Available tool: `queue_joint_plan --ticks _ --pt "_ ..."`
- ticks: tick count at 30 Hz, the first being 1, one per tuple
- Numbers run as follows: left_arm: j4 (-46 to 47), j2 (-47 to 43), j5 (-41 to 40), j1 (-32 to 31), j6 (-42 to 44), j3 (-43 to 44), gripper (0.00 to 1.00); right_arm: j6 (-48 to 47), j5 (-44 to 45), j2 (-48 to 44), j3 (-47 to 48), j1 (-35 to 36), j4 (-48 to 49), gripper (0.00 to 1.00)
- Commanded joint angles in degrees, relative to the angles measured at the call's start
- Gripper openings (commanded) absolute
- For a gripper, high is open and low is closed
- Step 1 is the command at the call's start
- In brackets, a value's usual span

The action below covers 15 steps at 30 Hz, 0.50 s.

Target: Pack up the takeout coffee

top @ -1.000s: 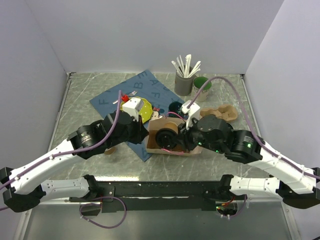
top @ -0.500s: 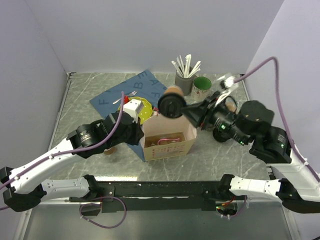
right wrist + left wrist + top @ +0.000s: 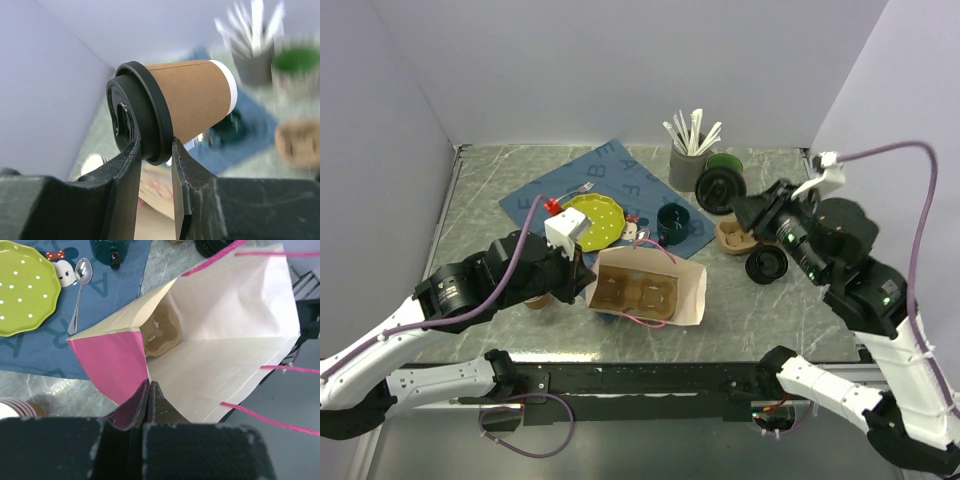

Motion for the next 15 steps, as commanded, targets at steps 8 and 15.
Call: queue_joint_plan --ticks 8,15 --pt "-1.61 -0.69 3.78 0.36 0.46 -0.53 0.01 19.57 -9.60 -19.14 -32.07 -4.58 -7.26 0.00" --pt "-2.05 0.89 4.93 0.44 0.89 0.69 0.01 20.27 -11.35 -23.80 -44.40 -5.89 -4.02 0.00"
